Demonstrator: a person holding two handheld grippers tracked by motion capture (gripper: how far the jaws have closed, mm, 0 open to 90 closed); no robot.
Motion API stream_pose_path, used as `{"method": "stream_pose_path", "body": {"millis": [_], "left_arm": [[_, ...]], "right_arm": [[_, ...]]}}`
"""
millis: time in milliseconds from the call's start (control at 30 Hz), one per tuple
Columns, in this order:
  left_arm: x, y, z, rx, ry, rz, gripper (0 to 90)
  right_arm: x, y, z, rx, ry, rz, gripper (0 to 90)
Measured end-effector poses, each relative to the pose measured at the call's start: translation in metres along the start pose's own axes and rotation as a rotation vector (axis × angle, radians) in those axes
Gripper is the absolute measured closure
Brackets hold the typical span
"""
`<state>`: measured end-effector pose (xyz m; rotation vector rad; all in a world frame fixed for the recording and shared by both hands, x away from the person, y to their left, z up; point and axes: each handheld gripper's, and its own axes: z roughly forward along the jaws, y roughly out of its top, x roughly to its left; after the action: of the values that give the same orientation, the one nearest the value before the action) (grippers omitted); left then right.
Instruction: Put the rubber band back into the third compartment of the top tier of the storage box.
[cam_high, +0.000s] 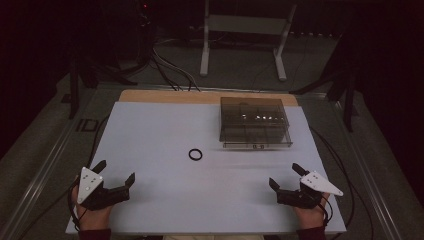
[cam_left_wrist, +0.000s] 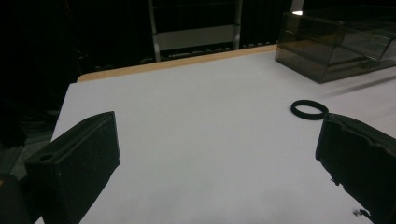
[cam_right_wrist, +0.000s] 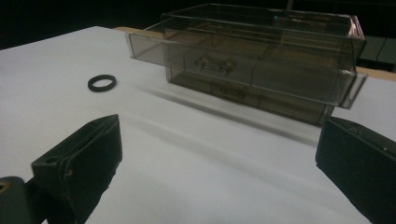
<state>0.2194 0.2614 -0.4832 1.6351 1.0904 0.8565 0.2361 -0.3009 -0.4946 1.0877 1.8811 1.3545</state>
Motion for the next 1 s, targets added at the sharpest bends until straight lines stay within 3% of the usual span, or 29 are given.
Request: {"method": "stream_pose_path", "body": {"millis": [400, 1000], "left_arm": [[0.0, -0.002, 0.003, 0.006, 0.01, -0.006, 0.6], [-0.003, 0.017, 0.016, 0.006, -0.004, 0.01, 0.6]], "right_arm": [[0.0, 0.001, 0.0, -0.005, -0.03, 0.003, 1.1], [0.003, 0.0, -0.003, -0.013, -0.074, -0.024, 1.1]]}}
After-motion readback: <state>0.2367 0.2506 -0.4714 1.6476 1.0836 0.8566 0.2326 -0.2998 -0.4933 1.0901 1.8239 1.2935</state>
